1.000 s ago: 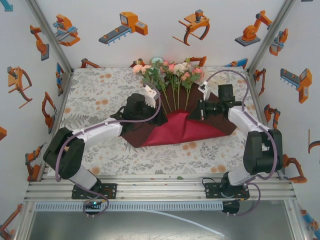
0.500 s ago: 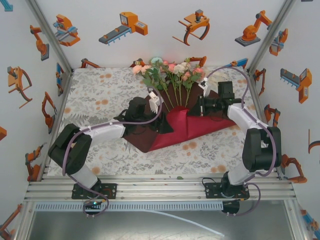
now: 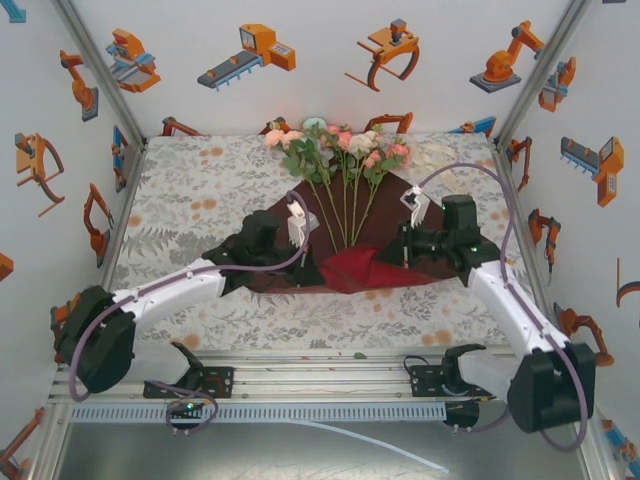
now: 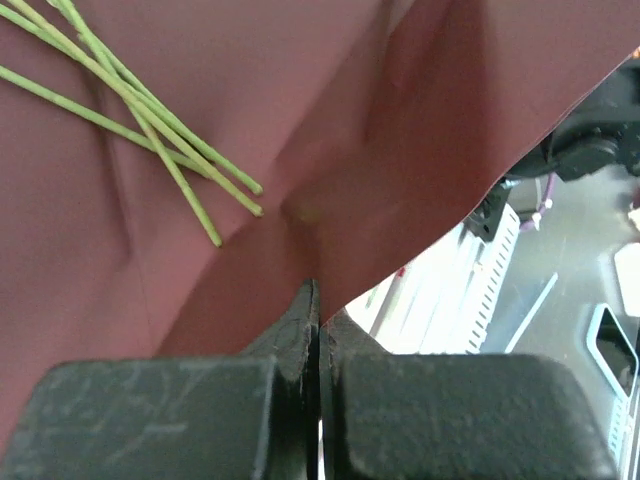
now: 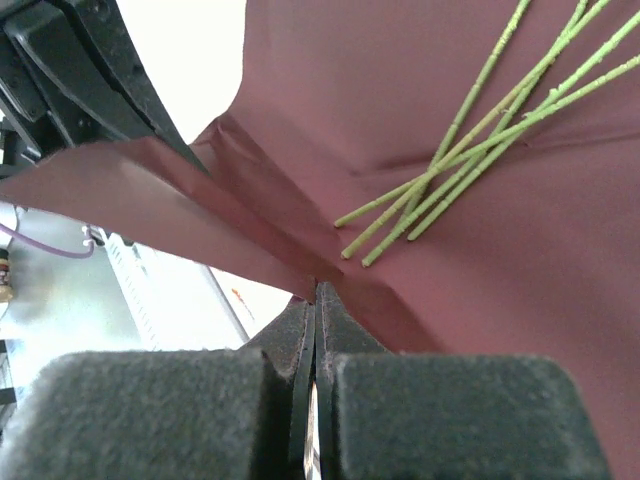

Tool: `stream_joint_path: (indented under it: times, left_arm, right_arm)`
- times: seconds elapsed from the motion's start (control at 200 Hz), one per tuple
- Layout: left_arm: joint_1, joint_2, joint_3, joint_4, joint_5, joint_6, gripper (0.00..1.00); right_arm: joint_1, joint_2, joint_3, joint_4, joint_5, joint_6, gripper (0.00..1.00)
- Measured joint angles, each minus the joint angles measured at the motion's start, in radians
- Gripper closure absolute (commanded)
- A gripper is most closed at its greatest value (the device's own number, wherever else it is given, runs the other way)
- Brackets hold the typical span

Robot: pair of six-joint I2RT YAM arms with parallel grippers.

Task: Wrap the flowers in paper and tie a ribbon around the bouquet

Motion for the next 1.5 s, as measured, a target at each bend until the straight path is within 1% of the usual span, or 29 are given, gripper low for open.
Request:
stream_joint_path:
  times: [0.07, 0.17, 0.275, 0.426, 0.471, 0.621, 0.646, 0.691, 0.771, 0.866, 0.946, 1.071, 1.136, 1.217, 1.382, 1.452, 1.502]
  left_arm:
    - [-0.019, -0.026, -0.010, -0.009, -0.034, 0.006, 1.00]
    - [-0.018, -0.024, -0.008, 0.005, -0.097, 0.021, 1.00]
    - [-0.010, 0.041, 0.029, 0.010, -0.140, 0.046, 1.00]
    - [-0.002, 0.167, 0.089, 0.040, -0.203, 0.070, 1.00]
    - [-0.002, 0.197, 0.104, 0.055, -0.221, 0.074, 1.00]
    - [-0.001, 0.262, 0.142, 0.093, -0.287, 0.082, 1.00]
    - [-0.001, 0.270, 0.146, 0.099, -0.298, 0.082, 1.00]
    - [0.003, 0.287, 0.151, 0.113, -0.315, 0.082, 1.00]
    - [0.016, 0.321, 0.154, 0.130, -0.335, 0.082, 1.00]
    - [0.033, 0.357, 0.154, 0.131, -0.352, 0.082, 1.00]
    - [0.042, 0.367, 0.154, 0.131, -0.367, 0.082, 1.00]
    - [0.050, 0.365, 0.152, 0.148, -0.379, 0.073, 1.00]
    - [0.056, 0.361, 0.149, 0.154, -0.383, 0.066, 1.00]
    - [0.060, 0.351, 0.145, 0.153, -0.388, 0.059, 1.00]
    - [0.063, 0.331, 0.132, 0.156, -0.396, 0.047, 1.00]
    - [0.064, 0.324, 0.117, 0.158, -0.400, 0.040, 1.00]
    - [0.064, 0.320, 0.109, 0.157, -0.401, 0.036, 1.00]
  right_arm:
    - [0.002, -0.048, -0.003, -0.008, 0.025, 0.007, 1.00]
    - [0.011, -0.044, -0.001, -0.006, 0.060, 0.006, 1.00]
    - [0.012, 0.042, 0.019, -0.005, 0.105, 0.005, 1.00]
    - [0.011, 0.159, 0.049, 0.003, 0.213, -0.009, 1.00]
    - [0.011, 0.178, 0.055, 0.003, 0.239, -0.012, 0.96]
    - [0.011, 0.276, 0.107, 0.037, 0.300, -0.011, 0.90]
    - [0.011, 0.296, 0.115, 0.049, 0.309, -0.011, 0.87]
    - [0.011, 0.330, 0.126, 0.062, 0.325, -0.008, 0.76]
    - [0.009, 0.387, 0.151, 0.060, 0.344, -0.013, 0.45]
    - [0.002, 0.419, 0.184, 0.026, 0.355, -0.024, 0.34]
    - [-0.007, 0.410, 0.200, -0.008, 0.341, -0.039, 0.33]
    - [-0.053, 0.399, 0.201, -0.055, 0.218, -0.045, 0.28]
    - [-0.073, 0.399, 0.197, -0.081, 0.185, -0.048, 0.28]
    - [-0.084, 0.394, 0.182, -0.104, 0.190, -0.051, 0.27]
    - [-0.084, 0.396, 0.174, -0.157, 0.249, -0.076, 0.26]
    - [-0.084, 0.413, 0.174, -0.164, 0.242, -0.100, 0.28]
    - [-0.084, 0.438, 0.175, -0.167, 0.214, -0.120, 0.30]
